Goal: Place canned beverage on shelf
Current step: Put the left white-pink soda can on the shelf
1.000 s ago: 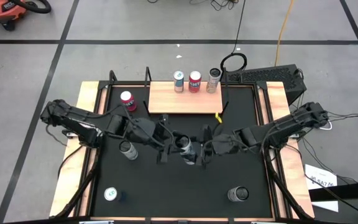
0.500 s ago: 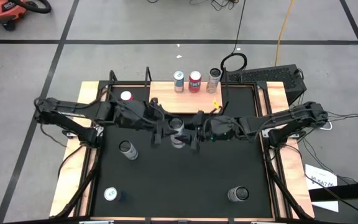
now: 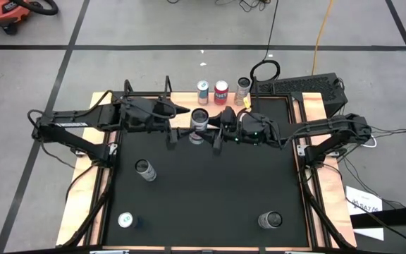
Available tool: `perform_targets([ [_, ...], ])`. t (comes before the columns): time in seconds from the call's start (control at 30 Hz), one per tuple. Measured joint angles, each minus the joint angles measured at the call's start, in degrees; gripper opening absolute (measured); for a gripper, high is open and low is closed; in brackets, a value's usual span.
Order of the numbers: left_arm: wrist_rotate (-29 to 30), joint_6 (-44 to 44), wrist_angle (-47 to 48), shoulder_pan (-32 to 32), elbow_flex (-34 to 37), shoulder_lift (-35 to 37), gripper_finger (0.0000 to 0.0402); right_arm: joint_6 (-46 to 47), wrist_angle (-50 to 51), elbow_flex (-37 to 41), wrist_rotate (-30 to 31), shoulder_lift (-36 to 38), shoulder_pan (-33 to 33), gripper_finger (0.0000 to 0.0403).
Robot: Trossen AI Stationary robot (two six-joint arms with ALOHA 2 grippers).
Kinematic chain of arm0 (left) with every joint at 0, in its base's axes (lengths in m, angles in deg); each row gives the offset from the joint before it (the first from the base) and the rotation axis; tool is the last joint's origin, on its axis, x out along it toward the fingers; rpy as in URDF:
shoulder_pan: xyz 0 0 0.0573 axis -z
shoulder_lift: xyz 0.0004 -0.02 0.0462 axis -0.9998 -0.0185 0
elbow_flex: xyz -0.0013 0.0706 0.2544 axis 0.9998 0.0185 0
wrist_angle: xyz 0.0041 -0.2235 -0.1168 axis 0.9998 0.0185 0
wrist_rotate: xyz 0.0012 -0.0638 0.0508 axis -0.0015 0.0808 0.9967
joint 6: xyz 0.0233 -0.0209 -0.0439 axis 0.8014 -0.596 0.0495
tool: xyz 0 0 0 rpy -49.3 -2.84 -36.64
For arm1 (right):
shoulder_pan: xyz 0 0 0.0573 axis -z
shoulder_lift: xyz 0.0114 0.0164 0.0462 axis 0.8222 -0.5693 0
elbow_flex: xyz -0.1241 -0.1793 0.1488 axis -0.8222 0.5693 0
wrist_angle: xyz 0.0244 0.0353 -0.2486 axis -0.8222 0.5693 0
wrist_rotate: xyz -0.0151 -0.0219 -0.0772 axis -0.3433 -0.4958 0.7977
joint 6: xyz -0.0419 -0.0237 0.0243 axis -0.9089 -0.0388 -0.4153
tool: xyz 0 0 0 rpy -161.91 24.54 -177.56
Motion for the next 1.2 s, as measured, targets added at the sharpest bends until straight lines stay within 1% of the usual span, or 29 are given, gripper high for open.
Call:
perform_targets([
  [0.07, -0.8, 1.14, -1.0, -0.7, 0.0, -0.46, 0.0367, -0.71, -0.04, 0.0, -0.02, 0.0, 0.43, 0.023],
  [0.2, -5.77, 2.42, -4.05, -2.35, 0.09, -0.73, 0.0375, -1.52, -0.12, 0.0, -0.04, 0.02, 1.37, 0.0228],
  [0.33, -6.82, 3.18, -6.18, -4.12, 0.09, -1.24, 0.0376, -2.54, -0.18, 0.0, -0.07, 0.02, 1.8, 0.023],
  [0.47, -10.87, 3.45, -9.28, -5.84, 0.07, -2.01, 0.0375, -2.89, -0.12, 0.0, -0.09, 0.02, 1.91, 0.0229],
  [0.57, -11.72, 3.45, -9.39, -6.73, 0.09, -2.6, 0.0368, -3.07, -0.15, -0.02, -0.05, 0.02, 2.01, 0.023],
  [0.73, -15.22, 3.48, -10.25, -8.8, 0.09, -3.18, 0.0345, -3.17, -0.08, -0.02, 0.0, 0.02, 2.74, 0.023],
  [0.87, -16.4, 3.65, -10.2, -10.57, 0.11, -3.9, 0.0317, -3.36, 0.04, -0.02, -0.07, 0.02, 3.8, 0.0234],
  [1.07, -17.46, 4.18, -11.51, -13.94, 0.11, -3.75, 0.0251, -3.96, -0.06, -0.09, 0.04, 0.0, 5.79, 0.0258],
  [1.2, -21.34, 5.13, -12.7, -16.59, 0.15, -3.83, 0.0214, -3.98, -0.23, -0.17, 0.05, 0.0, 7.09, 0.0272],
])
